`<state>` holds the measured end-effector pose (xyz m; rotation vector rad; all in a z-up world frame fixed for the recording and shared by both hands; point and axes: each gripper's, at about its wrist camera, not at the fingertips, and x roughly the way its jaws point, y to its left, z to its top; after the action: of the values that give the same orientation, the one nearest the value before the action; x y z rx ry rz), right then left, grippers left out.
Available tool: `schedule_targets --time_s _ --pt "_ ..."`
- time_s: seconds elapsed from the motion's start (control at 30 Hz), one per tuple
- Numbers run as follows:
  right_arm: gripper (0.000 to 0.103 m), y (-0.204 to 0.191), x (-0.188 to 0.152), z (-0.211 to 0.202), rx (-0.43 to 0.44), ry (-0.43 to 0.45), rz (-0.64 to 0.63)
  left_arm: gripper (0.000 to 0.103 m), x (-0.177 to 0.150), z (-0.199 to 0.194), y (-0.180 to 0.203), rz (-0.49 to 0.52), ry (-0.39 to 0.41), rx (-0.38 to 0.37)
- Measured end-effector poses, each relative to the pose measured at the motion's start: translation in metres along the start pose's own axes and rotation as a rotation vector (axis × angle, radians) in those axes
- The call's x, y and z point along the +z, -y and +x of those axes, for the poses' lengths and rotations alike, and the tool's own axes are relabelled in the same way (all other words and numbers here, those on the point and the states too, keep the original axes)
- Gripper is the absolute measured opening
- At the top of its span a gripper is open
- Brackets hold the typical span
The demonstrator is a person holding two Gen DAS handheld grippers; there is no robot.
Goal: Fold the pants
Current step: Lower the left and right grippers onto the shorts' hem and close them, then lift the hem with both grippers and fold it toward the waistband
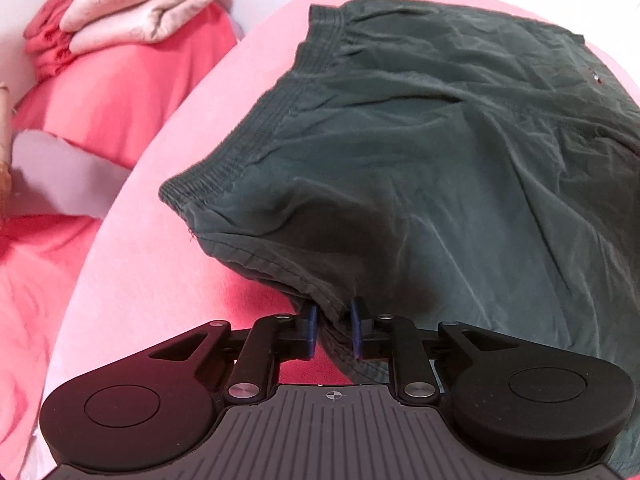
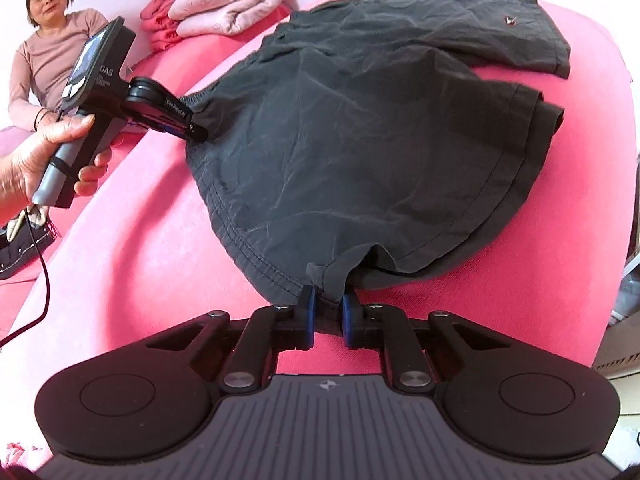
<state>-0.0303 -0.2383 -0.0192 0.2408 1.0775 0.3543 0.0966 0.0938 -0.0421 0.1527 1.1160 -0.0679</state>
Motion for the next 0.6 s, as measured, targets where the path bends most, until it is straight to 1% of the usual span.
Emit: schedule_targets --time_s 0.2,0.4,0.6 --pt "0.015 0.008 0.006 -0.010 0.006 0.050 0.002 0.078 0.005 -0.009 0.001 -0.001 0.012 0.009" --pt "0.014 0.012 0.019 -0.020 0.000 0.106 -0.009 0.076 0.017 -0.021 0.010 0.026 0.034 0.046" --pt "0.014 0.018 0.034 -0.030 -0.006 0.155 -0.017 0.074 0.028 -0.034 0.015 0.050 0.060 0.056"
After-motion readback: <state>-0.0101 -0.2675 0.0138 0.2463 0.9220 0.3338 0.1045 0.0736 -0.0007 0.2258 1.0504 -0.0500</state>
